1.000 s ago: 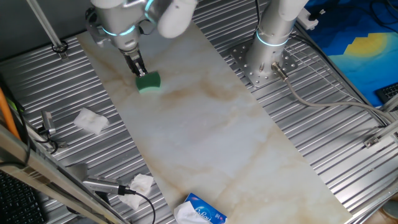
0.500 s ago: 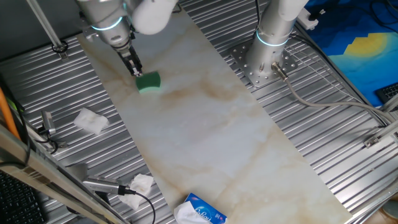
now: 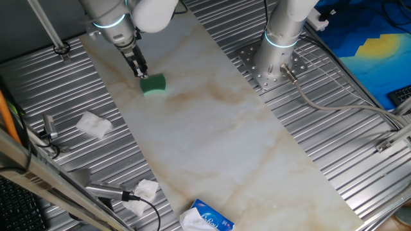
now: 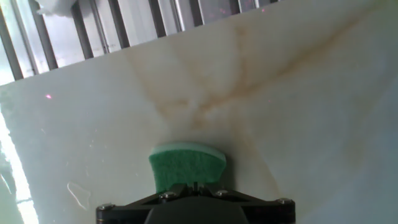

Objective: Clean the tabletop with a sponge

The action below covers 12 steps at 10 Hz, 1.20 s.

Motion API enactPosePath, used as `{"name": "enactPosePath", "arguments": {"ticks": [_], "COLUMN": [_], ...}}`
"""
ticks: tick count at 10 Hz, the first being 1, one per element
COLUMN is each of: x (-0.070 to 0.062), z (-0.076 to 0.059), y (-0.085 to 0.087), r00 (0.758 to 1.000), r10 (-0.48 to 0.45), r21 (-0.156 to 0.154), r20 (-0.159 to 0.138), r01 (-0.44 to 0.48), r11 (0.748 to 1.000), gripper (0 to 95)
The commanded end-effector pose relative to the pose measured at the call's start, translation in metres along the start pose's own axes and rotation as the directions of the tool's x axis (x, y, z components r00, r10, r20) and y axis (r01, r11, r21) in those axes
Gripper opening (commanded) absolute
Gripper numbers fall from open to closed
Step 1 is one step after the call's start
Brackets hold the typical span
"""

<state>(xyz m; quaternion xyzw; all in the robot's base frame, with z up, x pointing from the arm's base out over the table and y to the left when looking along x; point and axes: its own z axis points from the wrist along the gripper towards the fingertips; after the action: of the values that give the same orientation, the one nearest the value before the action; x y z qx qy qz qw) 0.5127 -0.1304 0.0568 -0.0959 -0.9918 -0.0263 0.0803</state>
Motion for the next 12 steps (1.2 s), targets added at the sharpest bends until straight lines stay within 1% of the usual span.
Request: {"name": "enactPosePath", "arguments": {"ticks": [1,2,3,4,5,6,7,10,12], "x": [0.002,0.002,0.003,0.003,0.003,0.003,0.003,0.0,0.003], "z": [0.0,0.0,0.001,0.002,0.002,0.003,0.004,0.017,0.025], "y": [0.002,0.003,0.005,0.006,0.007,0.007,0.008,0.007,0.01], "r00": [1.0,1.0,0.999,0.999,0.998,0.998,0.997,0.997,0.997], "r10": [-0.02,-0.023,-0.048,-0.05,-0.061,-0.069,-0.072,-0.076,-0.07], "r21": [0.0,-0.002,-0.031,-0.038,-0.041,-0.049,-0.051,-0.051,-0.051], "r20": [0.001,0.005,0.006,0.007,0.01,0.011,0.011,0.023,0.034], "r01": [0.02,0.023,0.049,0.05,0.061,0.07,0.072,0.077,0.072], "r11": [1.0,1.0,0.998,0.998,0.997,0.996,0.996,0.996,0.996], "gripper": [0.0,0.0,38.0,38.0,57.0,57.0,57.0,57.0,57.0]}}
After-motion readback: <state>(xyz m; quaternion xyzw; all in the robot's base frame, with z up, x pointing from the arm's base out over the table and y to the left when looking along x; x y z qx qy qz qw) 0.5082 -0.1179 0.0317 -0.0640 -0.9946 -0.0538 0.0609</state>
